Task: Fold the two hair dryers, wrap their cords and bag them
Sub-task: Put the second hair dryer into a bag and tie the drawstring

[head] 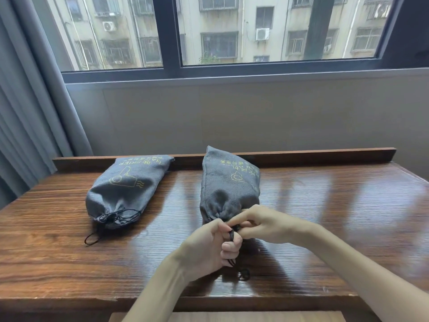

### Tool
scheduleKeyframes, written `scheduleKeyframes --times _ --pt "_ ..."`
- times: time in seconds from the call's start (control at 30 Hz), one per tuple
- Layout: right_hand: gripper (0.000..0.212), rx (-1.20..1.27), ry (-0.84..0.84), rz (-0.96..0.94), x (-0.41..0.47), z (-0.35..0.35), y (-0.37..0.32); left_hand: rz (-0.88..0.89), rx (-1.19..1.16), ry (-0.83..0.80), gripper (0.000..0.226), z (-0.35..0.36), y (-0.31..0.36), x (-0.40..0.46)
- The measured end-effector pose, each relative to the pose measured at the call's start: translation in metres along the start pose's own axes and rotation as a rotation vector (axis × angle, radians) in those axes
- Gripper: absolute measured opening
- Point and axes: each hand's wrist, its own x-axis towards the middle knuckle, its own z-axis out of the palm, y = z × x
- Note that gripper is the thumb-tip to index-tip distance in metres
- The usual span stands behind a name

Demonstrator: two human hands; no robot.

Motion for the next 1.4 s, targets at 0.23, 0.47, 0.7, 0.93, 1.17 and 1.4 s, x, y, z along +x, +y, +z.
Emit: scheduleKeyframes --times 0.23,0.47,0.7,0.93,1.17,1.4 --pt "0.009 0.036 0.096 0.016 -0.001 0.004 0.004 -0.043 0.175 -0.019 0.036 -0.006 0.009 -0.006" --pt "0.022 0.041 0.274 0.005 -0.006 -0.006 -0.004 0.234 0.311 0.225 0.034 -0.015 0.006 -0.025" --pt "0.025 -0.082 0.415 0.033 -0.021 -0.019 0.003 0.441 0.970 0.518 0.019 -0.036 0.011 -0.035" --pt "0.034 0.087 0.523 0.190 -0.047 -0.009 0.032 0.436 1.198 0.586 0.019 -0.041 0.027 -0.055" --pt "0.022 0.503 0.475 -0.033 -0.034 0.001 -0.002 0.872 1.322 0.578 0.012 -0.003 0.044 -0.031" --pt "0.022 0.244 0.410 -0.120 -0.009 0.005 -0.015 1.024 1.143 0.589 0.008 0.014 0.026 -0.004"
